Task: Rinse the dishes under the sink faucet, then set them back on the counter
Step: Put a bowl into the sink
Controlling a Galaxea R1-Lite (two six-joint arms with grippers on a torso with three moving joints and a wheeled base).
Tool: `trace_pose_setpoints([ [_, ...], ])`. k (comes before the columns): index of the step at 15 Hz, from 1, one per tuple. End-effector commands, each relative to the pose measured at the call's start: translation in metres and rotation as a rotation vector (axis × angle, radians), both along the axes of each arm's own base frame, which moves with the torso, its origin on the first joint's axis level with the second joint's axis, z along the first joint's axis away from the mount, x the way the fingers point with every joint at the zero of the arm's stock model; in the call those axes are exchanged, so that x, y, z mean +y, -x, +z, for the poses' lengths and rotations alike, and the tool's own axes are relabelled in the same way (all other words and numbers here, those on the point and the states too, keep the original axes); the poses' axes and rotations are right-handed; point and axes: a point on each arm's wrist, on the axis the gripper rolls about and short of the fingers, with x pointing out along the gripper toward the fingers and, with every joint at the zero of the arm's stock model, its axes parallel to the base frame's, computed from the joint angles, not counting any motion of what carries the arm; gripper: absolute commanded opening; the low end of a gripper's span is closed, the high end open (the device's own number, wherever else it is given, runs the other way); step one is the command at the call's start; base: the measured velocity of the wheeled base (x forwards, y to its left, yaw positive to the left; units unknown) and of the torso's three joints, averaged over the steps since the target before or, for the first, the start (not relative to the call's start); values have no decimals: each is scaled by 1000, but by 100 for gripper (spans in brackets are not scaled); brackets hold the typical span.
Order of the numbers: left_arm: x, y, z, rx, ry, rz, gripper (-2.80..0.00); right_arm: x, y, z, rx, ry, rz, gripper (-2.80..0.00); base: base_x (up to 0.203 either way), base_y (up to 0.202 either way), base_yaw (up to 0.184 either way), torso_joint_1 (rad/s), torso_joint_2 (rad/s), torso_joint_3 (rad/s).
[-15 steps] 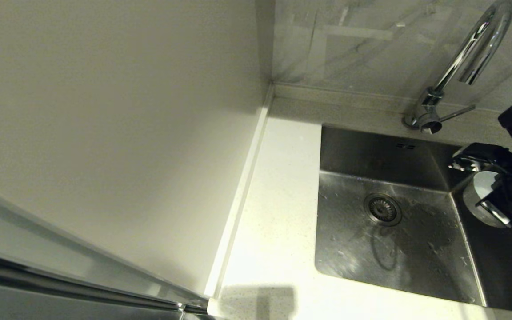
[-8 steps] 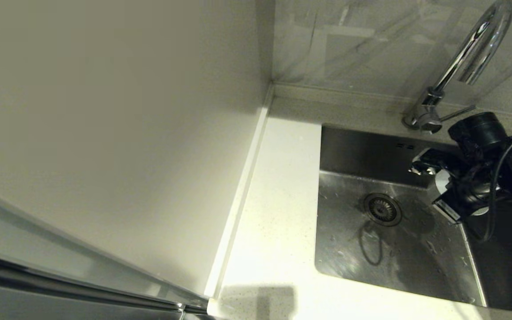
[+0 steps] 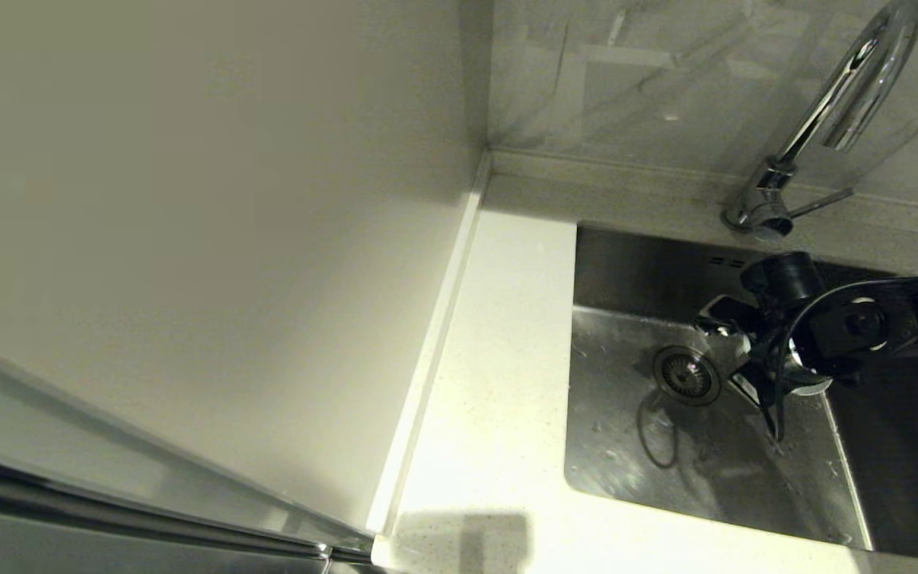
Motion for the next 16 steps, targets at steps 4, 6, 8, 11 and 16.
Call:
trace_pose_setpoints([
  [4, 0, 0, -1, 3, 1, -1, -280, -8, -30, -41, 19, 15, -29, -280, 0, 0, 0, 0, 0, 0],
  [6, 0, 0, -1, 3, 1, -1, -280, -10, -38, -47, 17, 15, -35, -280, 0, 0, 0, 0, 0, 0],
  [8, 0, 0, -1, 4, 1, 0, -280, -13, -49, -52, 9, 15, -42, -280, 0, 0, 0, 0, 0, 0],
  [11, 0, 0, -1, 4, 1, 0, -280, -22, -59, -58, 5, 16, -61, -280, 0, 0, 0, 0, 0, 0],
  [16, 0, 0, -1, 4, 1, 0, -280, -26, -66, -63, 4, 16, -70, -280, 0, 0, 0, 0, 0, 0],
])
